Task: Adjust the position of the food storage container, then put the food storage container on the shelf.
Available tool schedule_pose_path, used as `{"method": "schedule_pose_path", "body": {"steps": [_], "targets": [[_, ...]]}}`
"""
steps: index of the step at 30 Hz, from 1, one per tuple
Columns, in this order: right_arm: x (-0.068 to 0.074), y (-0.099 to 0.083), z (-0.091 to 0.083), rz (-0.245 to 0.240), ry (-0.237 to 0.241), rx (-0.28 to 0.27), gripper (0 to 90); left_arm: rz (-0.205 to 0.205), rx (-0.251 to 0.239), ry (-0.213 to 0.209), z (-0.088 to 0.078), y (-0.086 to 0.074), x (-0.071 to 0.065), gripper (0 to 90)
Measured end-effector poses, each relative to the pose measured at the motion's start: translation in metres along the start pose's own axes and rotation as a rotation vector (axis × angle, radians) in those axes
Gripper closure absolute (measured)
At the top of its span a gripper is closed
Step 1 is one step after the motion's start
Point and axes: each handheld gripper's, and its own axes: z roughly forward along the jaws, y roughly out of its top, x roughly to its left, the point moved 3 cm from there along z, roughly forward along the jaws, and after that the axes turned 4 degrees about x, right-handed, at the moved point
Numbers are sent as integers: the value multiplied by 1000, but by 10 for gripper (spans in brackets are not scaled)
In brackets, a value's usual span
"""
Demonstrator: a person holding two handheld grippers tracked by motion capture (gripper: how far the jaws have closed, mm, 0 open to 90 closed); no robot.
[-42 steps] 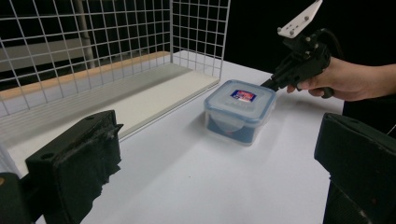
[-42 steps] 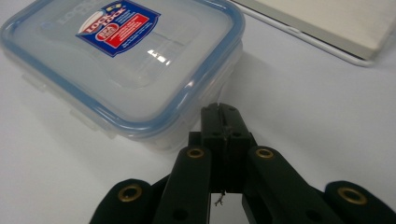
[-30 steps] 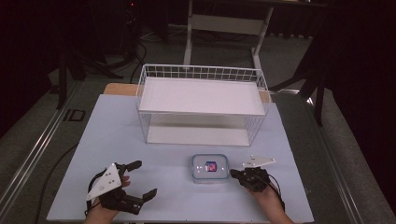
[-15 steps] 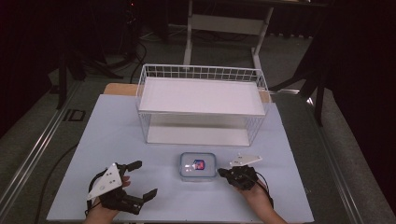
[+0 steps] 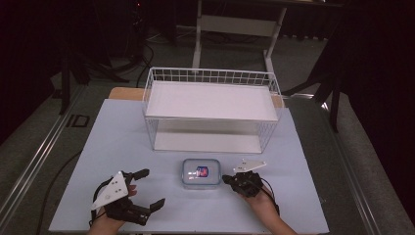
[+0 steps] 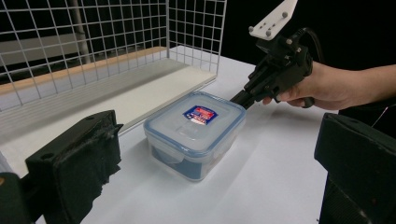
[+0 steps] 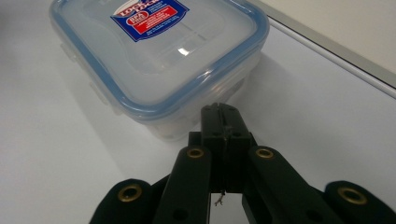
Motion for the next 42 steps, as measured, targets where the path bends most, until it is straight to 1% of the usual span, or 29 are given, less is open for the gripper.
{"method": "schedule_pose_path", "body": {"steps": [5, 8, 10, 14, 16, 19, 20, 21, 22, 23, 24, 25, 26, 27, 28, 29, 30, 31, 32, 33, 34, 35, 36, 37, 38, 39, 40, 41, 42], "targets": [[1, 3, 2, -19, -4, 6, 900, 0, 2, -1, 0, 0, 0, 12], [1, 3, -1, -28, -4, -1, 900, 0, -1, 0, -1, 0, -1, 12], [1, 3, -6, -35, -14, -8, 900, -3, 0, -2, -1, 0, 0, 12], [0, 4, -24, -15, -17, -53, 896, -11, 14, 2, 1, 0, 1, 12], [1, 5, -32, -21, -23, -80, 879, -12, 12, 6, 1, 0, 2, 12], [3, 6, -44, -7, -18, -117, 833, -18, 16, 5, 2, -1, 2, 12], [5, 7, -48, -6, -15, -139, 788, -19, 17, 4, 2, -1, 2, 12], [6, 7, -49, -8, -12, -144, 775, -21, 19, 0, 3, -1, 2, 12], [9, 7, -51, -22, -16, -145, 721, -26, 19, -4, 4, 0, 2, 12], [11, 8, -52, -34, -18, -152, 634, -35, 16, -14, 5, 1, 1, 12], [14, 9, -53, -45, -8, -153, 581, -41, 14, -20, 6, 2, 1, 12], [16, 10, -54, -54, -14, -153, 549, -45, 14, -21, 6, 3, 1, 12], [18, 10, -55, -58, -18, -159, 483, -50, 15, -30, 8, 6, 0, 12], [21, 12, -56, -60, 5, -175, 440, -50, 22, -33, 9, 7, -1, 12], [22, 14, -58, -57, 10, -183, 403, -43, 33, -37, 11, 9, -2, 12], [23, 15, -59, -55, 17, -193, 333, -31, 47, -39, 13, 10, -3, 12], [25, 17, -60, -63, 36, -190, 266, -24, 56, -54, 14, 11, -4, 12], [26, 19, -60, -79, 33, -185, 224, -23, 56, -73, 16, 13, -4, 12], [27, 20, -62, -92, 29, -192, 183, -26, 67, -79, 17, 14, -5, 12], [27, 22, -63, -87, 43, -205, 180, -20, 79, -78, 18, 15, -5, 12], [26, 23, -65, -79, 47, -214, 169, -5, 93, -70, 20, 17, -6, 12], [26, 25, -67, -80, 36, -226, 130, 6, 109, -70, 21, 19, -6, 12], [27, 27, -68, -90, 25, -231, 126, 6, 114, -75, 22, 20, -7, 12], [27, 28, -69, -96, 11, -237, 138, 11, 124, -77, 23, 23, -7, 12], [27, 30, -70, -101, -6, -242, 145, 22, 134, -70, 24, 26, -6, 12], [27, 32, -71, -103, 10, -229, 147, 20, 136, -67, 25, 28, -6, 12], [27, 33, -71, -100, 23, -228, 148, 18, 140, -66, 26, 32, -5, 12], [27, 35, -72, -100, 30, -237, 162, 24, 138, -46, 27, 36, -3, 12], [27, 36, -74, -98, 12, -252, 186, 10, 133, -47, 28, 40, -2, 13]]}}
